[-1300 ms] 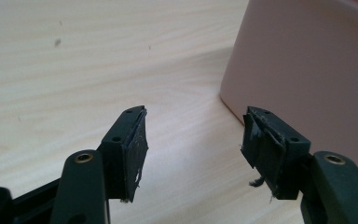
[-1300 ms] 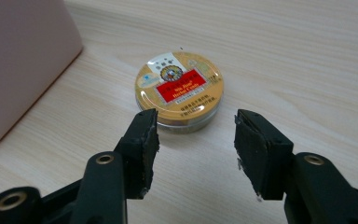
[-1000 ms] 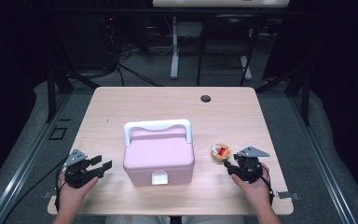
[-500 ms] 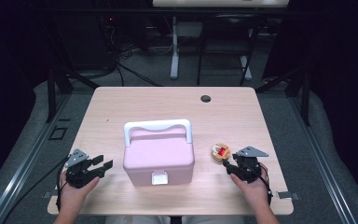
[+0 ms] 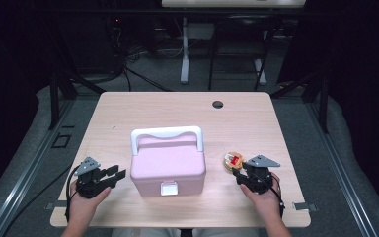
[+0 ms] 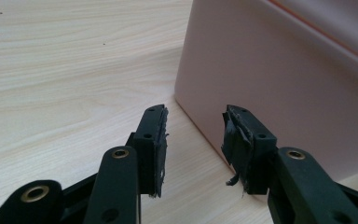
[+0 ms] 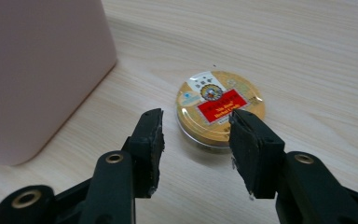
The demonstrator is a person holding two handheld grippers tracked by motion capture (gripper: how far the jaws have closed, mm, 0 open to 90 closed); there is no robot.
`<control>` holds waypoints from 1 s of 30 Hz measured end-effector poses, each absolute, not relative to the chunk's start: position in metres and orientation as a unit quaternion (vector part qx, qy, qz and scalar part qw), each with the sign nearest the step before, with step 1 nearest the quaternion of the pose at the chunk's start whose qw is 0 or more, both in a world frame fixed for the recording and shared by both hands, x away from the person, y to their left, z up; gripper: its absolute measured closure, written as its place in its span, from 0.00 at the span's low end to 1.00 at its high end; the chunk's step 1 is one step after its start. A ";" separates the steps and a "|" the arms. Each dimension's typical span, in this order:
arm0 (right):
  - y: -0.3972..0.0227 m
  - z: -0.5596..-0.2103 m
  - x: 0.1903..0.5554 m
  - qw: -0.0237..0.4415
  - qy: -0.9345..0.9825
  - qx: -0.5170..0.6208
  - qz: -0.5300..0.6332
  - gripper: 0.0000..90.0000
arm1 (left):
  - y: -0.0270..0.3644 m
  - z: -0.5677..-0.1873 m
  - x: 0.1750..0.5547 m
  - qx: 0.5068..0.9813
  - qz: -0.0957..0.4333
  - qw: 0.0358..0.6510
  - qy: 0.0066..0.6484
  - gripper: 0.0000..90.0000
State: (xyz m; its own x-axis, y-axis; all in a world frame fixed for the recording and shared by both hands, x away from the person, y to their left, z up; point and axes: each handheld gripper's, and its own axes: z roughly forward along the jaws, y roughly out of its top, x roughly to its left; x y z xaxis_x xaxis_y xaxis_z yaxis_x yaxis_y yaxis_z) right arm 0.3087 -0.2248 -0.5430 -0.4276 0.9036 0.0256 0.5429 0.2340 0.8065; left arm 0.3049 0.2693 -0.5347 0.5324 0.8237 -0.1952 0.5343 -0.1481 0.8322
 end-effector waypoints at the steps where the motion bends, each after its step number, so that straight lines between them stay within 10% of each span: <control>1: -0.223 -0.542 0.309 0.230 0.750 0.482 0.390 0.60 | 0.269 -0.533 0.307 0.740 0.154 0.465 0.461 0.65; 30: -0.178 -0.515 0.337 0.172 0.765 0.436 0.442 0.79 | 0.242 -0.507 0.325 0.769 0.155 0.453 0.424 0.79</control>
